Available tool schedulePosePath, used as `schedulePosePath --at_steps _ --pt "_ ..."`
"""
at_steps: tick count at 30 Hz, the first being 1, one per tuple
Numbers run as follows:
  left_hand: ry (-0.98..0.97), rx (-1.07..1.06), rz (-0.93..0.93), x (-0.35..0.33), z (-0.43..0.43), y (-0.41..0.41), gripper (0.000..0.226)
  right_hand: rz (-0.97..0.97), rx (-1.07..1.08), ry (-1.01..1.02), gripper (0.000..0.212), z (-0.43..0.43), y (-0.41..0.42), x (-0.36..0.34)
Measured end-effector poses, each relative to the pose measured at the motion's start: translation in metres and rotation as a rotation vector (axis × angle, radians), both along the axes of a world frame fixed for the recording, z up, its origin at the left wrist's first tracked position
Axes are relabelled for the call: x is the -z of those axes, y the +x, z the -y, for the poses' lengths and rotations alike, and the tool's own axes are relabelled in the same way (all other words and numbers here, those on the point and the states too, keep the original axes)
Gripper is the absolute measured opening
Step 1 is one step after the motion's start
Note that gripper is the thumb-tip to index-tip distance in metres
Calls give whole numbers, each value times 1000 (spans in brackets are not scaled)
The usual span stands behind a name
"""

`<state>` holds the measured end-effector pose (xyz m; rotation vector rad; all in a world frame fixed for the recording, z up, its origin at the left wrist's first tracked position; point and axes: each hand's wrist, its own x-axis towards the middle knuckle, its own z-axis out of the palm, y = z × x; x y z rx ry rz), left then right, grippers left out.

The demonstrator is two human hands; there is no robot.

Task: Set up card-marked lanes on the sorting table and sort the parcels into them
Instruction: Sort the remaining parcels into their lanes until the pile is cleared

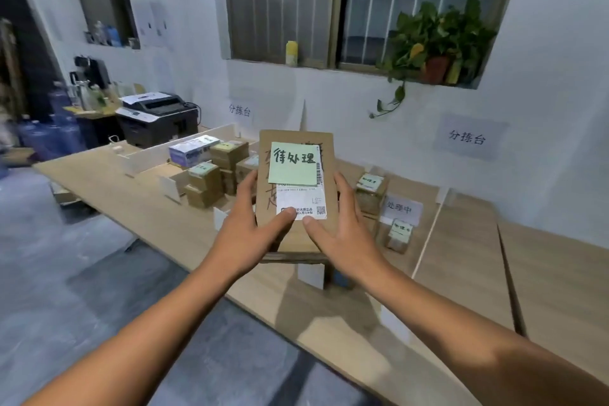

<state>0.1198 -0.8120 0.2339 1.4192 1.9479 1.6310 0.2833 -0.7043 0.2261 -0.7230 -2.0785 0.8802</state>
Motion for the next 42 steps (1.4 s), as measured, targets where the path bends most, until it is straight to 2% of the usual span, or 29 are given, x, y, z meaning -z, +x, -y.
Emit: schedulePosePath --at_steps 11,15,21,33,42 --pt "-25 -176 13 16 47 -232 80 2 -166 -20 90 26 -254 17" --pt "-54 -218 34 25 33 -298 87 -18 -217 -45 89 6 -326 28" --pt "-88 -320 26 37 -11 -419 84 -56 -269 -45 82 -47 -467 45" --pt "-128 -468 55 30 -74 -644 81 -17 -395 -50 88 -126 -714 48" --pt "-166 -426 95 65 -113 -827 81 5 -356 -94 88 -158 -891 85"
